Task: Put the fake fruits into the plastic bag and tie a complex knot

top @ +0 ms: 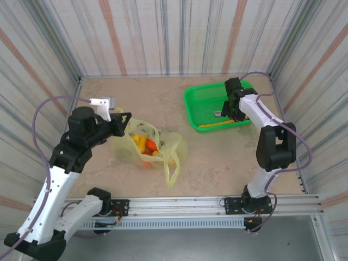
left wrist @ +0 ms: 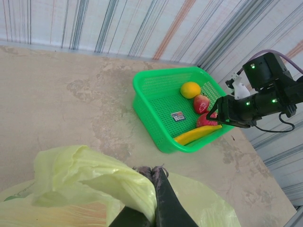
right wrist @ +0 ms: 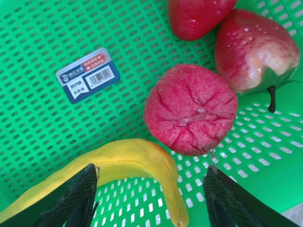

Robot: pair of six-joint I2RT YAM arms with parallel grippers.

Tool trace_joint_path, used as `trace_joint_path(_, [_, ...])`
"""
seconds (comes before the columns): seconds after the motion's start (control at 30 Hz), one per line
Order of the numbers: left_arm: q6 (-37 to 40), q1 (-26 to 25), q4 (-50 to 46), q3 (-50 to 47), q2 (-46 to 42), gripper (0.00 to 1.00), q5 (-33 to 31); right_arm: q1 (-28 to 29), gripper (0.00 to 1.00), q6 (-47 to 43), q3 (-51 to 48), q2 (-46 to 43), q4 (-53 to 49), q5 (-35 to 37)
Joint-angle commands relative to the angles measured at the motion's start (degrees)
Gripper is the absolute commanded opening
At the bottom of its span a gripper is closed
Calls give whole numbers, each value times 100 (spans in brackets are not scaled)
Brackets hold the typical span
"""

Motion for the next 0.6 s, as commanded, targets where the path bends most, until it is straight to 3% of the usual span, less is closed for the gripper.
trace_joint_path(0.0, [121, -43, -100, -63, -135, 0, -96, -46, 59, 103, -15, 138, -8, 107])
trace_joint_path(0.17, [139, -47, -135, -84, -179, 0, -122, -81, 51, -7, 31, 299, 72, 80])
trace_joint_path(0.3, [156, -43, -163, -57, -197, 0, -122, -77, 37, -108, 279, 559, -38, 9])
trace_joint_path(0.4, [174, -43, -175, -45, -200, 0, -132, -38, 34, -126, 376, 667, -84, -84])
trace_joint_path(0.57, [208, -60, -179, -17, -196, 0, -147, 48, 13, -242, 520, 675, -161, -78])
